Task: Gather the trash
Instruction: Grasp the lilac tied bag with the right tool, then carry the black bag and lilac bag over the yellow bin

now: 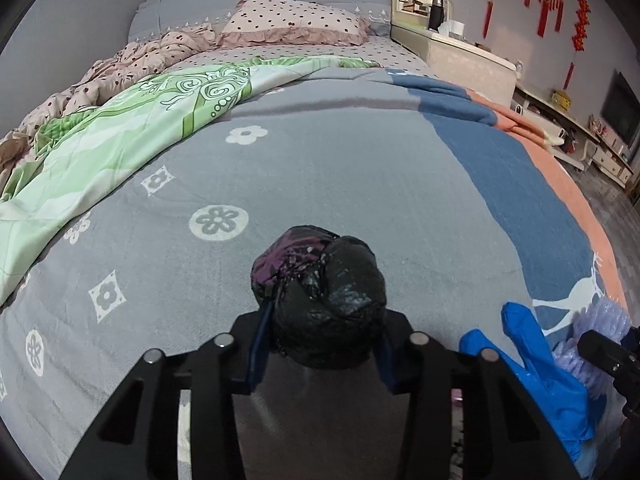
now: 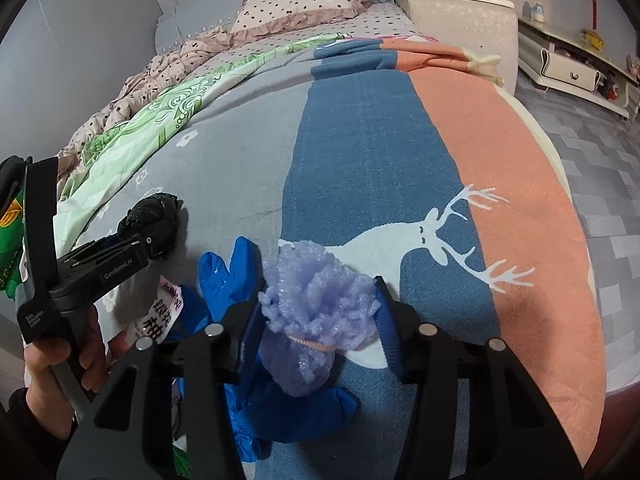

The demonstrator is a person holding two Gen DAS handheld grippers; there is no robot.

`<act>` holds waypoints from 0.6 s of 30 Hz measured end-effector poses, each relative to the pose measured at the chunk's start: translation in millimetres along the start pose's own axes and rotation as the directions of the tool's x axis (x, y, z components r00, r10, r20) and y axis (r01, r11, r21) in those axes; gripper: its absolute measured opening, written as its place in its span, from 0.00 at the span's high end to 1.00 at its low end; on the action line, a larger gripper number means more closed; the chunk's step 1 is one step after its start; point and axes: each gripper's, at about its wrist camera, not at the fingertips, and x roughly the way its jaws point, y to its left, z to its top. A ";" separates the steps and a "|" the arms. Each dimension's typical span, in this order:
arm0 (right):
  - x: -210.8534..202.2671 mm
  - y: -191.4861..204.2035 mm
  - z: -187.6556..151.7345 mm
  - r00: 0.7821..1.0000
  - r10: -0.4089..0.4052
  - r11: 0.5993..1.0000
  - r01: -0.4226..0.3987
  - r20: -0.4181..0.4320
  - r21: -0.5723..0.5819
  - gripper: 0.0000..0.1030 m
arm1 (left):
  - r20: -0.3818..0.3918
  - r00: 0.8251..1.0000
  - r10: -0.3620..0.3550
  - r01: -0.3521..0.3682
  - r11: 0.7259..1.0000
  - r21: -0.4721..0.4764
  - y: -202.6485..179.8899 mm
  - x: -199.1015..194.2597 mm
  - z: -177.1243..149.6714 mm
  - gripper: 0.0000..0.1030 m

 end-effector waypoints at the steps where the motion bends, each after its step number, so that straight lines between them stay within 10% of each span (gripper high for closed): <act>1: -1.1 0.3 -0.2 1.000 0.000 1.000 0.000 0.003 0.001 0.57 | 0.003 1.000 0.000 0.000 1.000 -0.001 0.6 -1.2 -0.4 0.64; 18: -88.5 -4.4 -0.8 0.993 0.054 0.996 -0.061 0.108 0.060 0.59 | 0.118 0.992 -0.047 0.050 0.998 -0.025 0.4 -93.4 0.7 0.66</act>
